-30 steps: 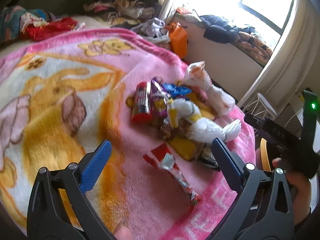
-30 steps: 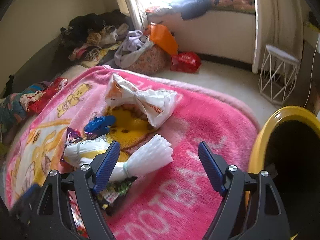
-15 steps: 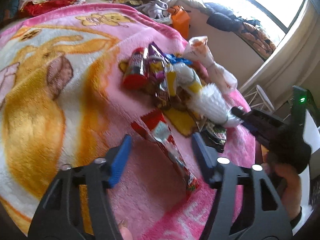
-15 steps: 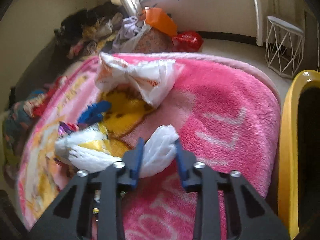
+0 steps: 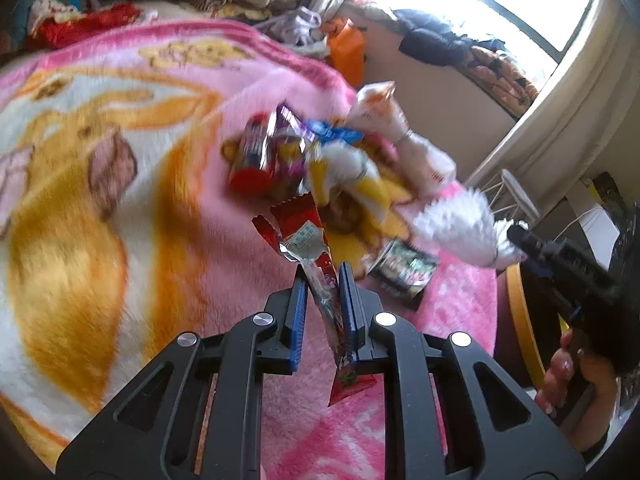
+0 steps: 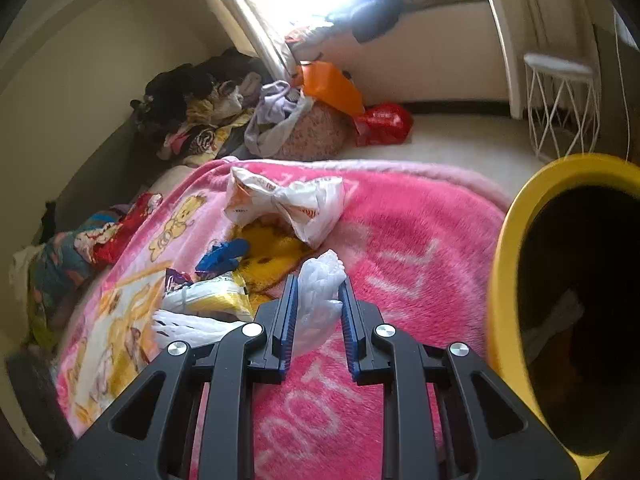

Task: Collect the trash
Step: 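Grasp the red snack wrapper with the left tool while the right tool grasps a white foam net, then carry the red wrapper and white foam net with both tools over the yellow bin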

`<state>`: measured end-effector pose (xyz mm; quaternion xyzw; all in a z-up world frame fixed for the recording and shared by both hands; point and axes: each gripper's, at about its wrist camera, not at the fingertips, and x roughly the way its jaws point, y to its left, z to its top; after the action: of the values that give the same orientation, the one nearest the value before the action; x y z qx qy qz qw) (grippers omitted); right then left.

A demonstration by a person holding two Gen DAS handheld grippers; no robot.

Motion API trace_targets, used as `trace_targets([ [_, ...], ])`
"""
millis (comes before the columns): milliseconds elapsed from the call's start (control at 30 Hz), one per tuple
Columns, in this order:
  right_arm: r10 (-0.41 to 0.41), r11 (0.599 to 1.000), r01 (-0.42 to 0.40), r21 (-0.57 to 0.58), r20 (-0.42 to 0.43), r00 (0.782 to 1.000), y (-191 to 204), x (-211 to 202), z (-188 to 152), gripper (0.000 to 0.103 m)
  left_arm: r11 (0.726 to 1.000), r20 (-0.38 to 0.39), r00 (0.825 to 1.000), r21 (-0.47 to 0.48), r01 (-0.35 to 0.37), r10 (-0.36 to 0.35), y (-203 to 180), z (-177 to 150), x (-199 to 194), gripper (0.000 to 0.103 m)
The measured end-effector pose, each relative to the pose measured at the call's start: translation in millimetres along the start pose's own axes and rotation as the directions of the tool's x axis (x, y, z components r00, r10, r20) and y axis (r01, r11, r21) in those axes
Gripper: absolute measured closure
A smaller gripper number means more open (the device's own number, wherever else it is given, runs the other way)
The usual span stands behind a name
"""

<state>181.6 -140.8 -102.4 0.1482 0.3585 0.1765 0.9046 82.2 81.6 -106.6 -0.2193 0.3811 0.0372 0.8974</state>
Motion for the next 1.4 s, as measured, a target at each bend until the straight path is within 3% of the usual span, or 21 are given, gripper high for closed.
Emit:
trace_targets([
  [233, -0.031, 0.995, 0.037, -0.091, 0.056, 0.998, 11.0, -21.9, 1.6, 0.083, 0.999, 0.077, 0.997, 0.045, 0.005, -0.009, -16.3, 12.3, -21.3, 0.092],
  [533, -0.048, 0.986, 0.067, -0.153, 0.122, 0.991, 19.2, -47.4, 4.9, 0.083, 0.996, 0.122, 0.992, 0.085, 0.030, -0.041, -37.5, 17.2, -38.8, 0.092],
  [933, -0.044, 0.984, 0.075, -0.163, 0.184, 0.982, 14.6, -79.4, 9.1, 0.083, 0.987, 0.159, 0.984, 0.147, 0.060, -0.084, -66.2, 17.5, -58.0, 0.092],
  [1400, -0.092, 0.980, 0.131, -0.147, 0.248, 0.964, -4.1, -110.3, 12.3, 0.084, 0.973, 0.165, 0.976, 0.203, 0.107, -0.141, -99.7, 8.2, -65.3, 0.092],
])
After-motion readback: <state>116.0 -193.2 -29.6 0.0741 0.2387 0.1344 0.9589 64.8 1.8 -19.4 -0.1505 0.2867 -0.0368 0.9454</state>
